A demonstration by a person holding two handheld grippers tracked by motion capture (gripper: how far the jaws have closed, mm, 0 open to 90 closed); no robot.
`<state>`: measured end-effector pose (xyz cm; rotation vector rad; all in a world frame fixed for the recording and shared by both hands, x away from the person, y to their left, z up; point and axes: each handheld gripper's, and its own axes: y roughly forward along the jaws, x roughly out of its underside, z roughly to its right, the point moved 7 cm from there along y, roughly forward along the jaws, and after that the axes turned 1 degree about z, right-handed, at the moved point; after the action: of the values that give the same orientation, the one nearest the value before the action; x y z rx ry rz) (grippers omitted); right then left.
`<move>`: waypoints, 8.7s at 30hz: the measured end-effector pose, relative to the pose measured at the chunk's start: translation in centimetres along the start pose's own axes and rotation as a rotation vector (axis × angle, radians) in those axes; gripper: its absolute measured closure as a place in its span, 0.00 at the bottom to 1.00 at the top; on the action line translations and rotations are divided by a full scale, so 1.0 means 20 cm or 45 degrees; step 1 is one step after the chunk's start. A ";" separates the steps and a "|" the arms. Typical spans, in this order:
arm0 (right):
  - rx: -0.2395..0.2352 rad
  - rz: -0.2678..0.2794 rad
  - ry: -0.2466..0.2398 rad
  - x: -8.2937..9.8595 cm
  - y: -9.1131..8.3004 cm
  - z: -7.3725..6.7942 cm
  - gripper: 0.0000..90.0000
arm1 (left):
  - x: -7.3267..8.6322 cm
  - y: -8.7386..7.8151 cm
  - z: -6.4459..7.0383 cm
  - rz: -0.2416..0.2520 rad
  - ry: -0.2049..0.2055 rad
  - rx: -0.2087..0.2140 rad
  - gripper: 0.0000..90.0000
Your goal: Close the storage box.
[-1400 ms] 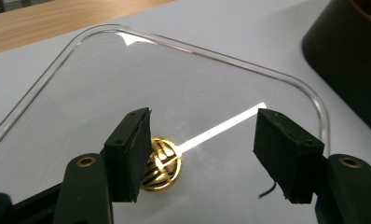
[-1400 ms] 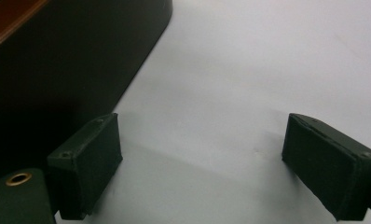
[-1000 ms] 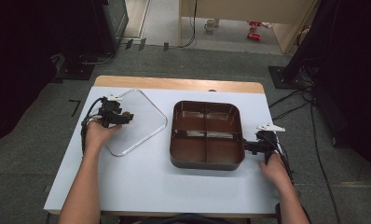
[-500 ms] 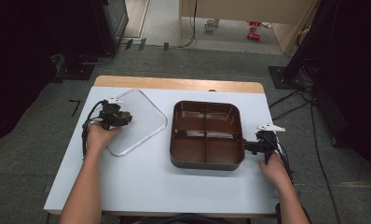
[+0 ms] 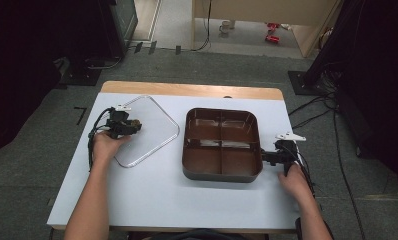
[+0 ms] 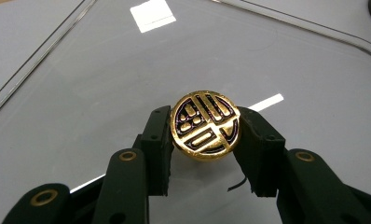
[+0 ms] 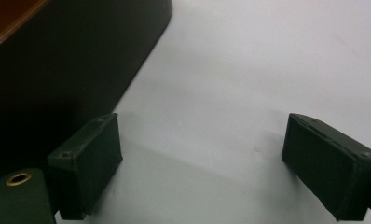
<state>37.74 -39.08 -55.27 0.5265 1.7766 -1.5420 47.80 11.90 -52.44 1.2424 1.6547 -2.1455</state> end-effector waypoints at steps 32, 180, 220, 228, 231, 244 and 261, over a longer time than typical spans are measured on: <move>0.000 0.001 0.000 0.00 0.00 0.00 0.12 | -0.20 -0.28 0.17 0.128 0.054 0.095 0.66; 0.000 -0.001 0.000 0.00 0.00 0.00 0.12 | -0.46 0.14 1.33 0.026 0.545 0.756 0.54; 0.000 0.000 0.000 0.00 0.00 0.00 0.12 | -0.29 -0.24 0.92 0.145 0.276 0.405 0.32; 0.000 -0.001 -0.001 0.00 0.00 0.00 0.12 | -0.13 -0.30 0.83 0.175 0.217 0.342 0.30; 0.000 -0.002 0.001 0.00 0.00 0.00 0.12 | -0.09 -0.31 0.81 0.190 0.209 0.319 0.28; 0.000 -0.001 0.000 0.00 0.00 0.00 0.12 | 0.18 -0.30 0.76 0.228 0.214 0.222 0.24; 0.000 -0.001 0.001 0.00 0.00 0.00 0.12 | 0.40 -0.20 0.83 0.035 0.238 0.246 0.22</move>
<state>37.73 -39.08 -55.27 0.5264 1.7774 -1.5428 31.99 1.80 -54.28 1.5541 1.5129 -2.2786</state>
